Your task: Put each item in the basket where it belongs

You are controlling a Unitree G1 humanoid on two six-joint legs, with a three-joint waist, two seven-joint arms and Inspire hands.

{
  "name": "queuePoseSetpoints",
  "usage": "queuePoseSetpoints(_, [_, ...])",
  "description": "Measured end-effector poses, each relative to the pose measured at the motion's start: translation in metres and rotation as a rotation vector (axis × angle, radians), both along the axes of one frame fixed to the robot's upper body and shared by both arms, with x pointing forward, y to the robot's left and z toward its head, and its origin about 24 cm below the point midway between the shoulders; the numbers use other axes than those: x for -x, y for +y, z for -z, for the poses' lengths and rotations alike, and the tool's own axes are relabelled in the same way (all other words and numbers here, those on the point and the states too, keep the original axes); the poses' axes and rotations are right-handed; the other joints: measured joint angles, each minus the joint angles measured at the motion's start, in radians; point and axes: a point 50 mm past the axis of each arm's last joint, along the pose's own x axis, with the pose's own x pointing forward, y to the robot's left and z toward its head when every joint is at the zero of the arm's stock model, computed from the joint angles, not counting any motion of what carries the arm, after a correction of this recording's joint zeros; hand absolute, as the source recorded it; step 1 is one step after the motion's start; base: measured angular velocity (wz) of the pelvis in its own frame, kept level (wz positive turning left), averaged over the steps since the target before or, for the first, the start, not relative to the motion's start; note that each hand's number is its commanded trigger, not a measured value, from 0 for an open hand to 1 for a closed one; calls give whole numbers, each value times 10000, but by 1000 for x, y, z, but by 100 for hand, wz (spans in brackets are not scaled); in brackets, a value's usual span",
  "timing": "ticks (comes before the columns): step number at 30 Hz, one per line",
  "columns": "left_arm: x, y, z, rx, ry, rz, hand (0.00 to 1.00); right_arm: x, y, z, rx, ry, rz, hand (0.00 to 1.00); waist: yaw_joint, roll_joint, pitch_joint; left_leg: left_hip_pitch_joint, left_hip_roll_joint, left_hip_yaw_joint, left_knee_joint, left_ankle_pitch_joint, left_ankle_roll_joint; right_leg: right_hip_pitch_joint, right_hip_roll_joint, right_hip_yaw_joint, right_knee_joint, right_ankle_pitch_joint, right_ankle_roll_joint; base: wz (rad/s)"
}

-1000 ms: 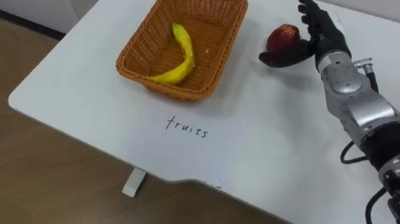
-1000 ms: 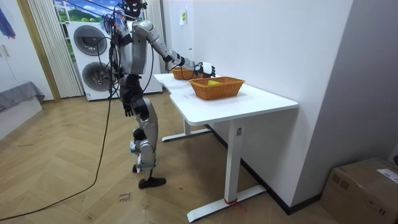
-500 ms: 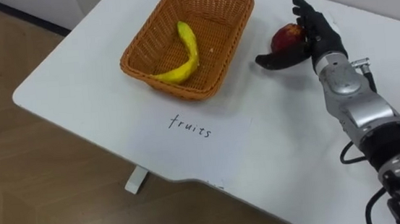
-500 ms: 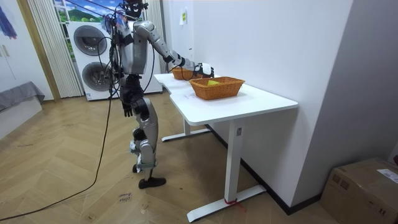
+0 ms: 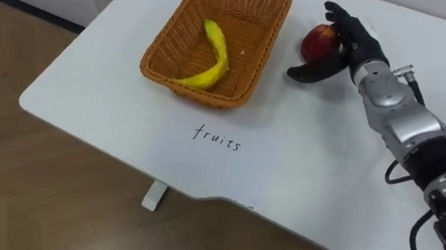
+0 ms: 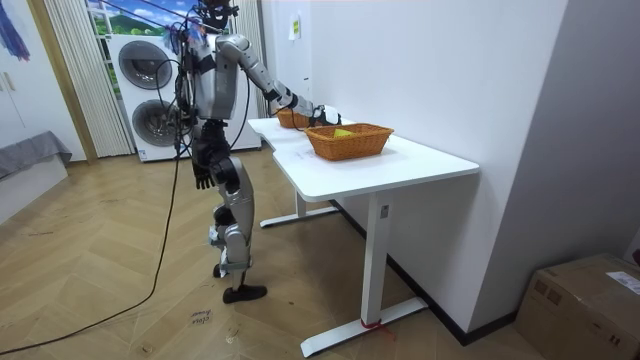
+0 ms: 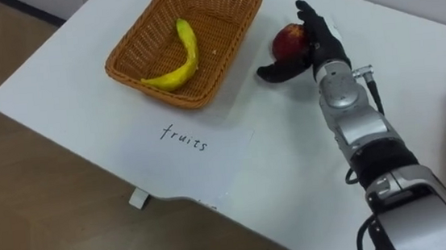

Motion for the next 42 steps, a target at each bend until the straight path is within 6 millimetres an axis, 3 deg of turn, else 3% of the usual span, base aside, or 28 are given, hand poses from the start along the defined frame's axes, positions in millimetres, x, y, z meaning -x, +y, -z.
queuePoseSetpoints(12, [-2, -2, 0, 23, -68, 71, 0, -1, -1, 0, -867, 160, -153, 0, -6, 55, -1, 44, 2, -19, 22, 0, 0, 89, 9, -30, -15, 12, 1, 0])
queuePoseSetpoints(19, [0, -2, 0, 36, -5, 67, 0, -1, -3, 0, -860, 244, -387, 0, -4, 231, -17, 83, 4, -18, 28, 0, -1, 124, 13, -25, -16, 28, -3, 0])
queuePoseSetpoints(20, [2, -2, 0, 32, 34, 69, 0, -1, -3, 0, -863, 244, -410, 27, -5, 254, -18, 99, 5, -18, 23, 0, -1, 136, 15, -24, -16, 28, -3, 0])
queuePoseSetpoints(21, [3, -2, 1, 31, 56, 71, 0, -1, -3, 0, -864, 250, -426, 82, -5, 263, -18, 111, 5, -17, 19, 0, -1, 146, 16, -22, -16, 28, -3, 0])
queuePoseSetpoints(22, [4, -2, 1, 25, 106, 76, 0, -1, -4, 1, -862, 267, -435, 100, -5, 277, -21, 132, 5, -18, 14, 0, -1, 163, 17, -21, -18, 27, -3, 0])
queuePoseSetpoints(33, [5, -2, 1, 16, 129, 124, 0, 0, -19, -2, -814, 174, 17, 100, -42, 268, -30, 146, -3, -12, 14, 4, -7, 186, 30, -18, -21, 27, -3, 0])
queuePoseSetpoints(42, [5, -2, 1, 33, 131, 125, 0, 0, -15, 0, -563, 335, -292, 100, -19, 207, -69, 147, -3, -9, 25, 9, -3, 196, 12, -22, -22, 26, -3, 0])
